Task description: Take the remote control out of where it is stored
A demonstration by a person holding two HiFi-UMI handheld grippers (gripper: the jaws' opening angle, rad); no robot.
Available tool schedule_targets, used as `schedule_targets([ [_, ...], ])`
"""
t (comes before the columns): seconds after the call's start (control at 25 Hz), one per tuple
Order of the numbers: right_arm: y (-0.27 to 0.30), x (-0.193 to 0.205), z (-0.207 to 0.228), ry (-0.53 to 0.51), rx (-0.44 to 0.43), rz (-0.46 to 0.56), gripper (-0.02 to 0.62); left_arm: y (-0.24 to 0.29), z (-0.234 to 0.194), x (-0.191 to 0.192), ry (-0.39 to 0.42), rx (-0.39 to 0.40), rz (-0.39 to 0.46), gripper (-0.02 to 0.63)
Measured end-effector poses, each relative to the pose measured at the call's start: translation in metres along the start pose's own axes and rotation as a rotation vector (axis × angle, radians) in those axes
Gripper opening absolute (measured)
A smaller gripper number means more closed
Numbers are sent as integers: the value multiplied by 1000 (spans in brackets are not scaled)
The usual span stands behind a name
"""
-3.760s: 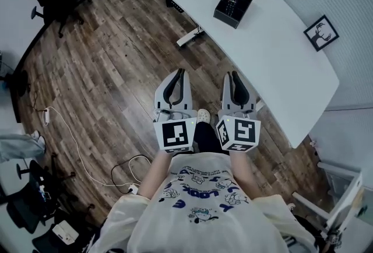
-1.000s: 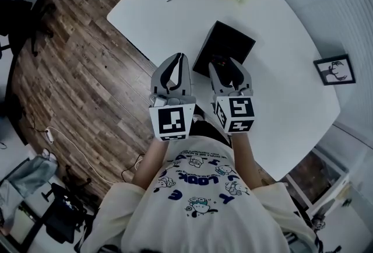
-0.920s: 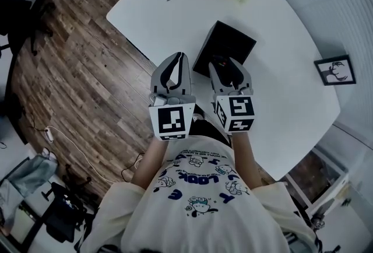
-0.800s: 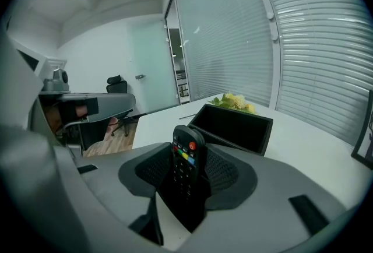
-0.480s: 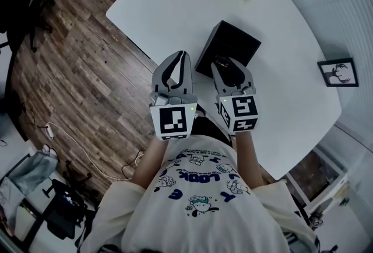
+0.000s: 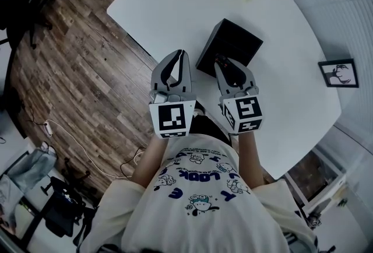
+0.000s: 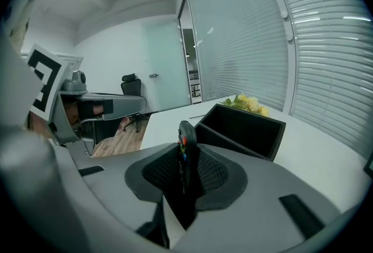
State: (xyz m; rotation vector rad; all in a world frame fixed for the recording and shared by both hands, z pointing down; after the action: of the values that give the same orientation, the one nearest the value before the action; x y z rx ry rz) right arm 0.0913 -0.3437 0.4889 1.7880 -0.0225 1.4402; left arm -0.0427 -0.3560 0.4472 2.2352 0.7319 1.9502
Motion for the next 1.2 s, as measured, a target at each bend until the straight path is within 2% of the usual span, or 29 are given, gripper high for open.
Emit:
schedule_targets([
  [0.2,-3,-1,-6,-4,-15,12,80,-5,2,-5,0,3,17,23],
  [0.56,-19,-17,-6,20,9,88,74,-18,11,-9,0,8,37,23],
  [1.2,-66,-53,-7,11,93,220,74,-51,26,-31,10,14,126,23],
])
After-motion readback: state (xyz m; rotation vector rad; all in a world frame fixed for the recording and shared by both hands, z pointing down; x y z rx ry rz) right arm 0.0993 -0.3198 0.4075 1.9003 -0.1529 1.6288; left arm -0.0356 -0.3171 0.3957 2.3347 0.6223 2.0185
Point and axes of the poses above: the fingertips, and each gripper's own axes: y forward along the fingers, z to its right, x out of its underside, the point moved 4 cm from there along -y, backward along the fingers, and after that the axes turned 9 degrees about -y, right-handed, at the moved point
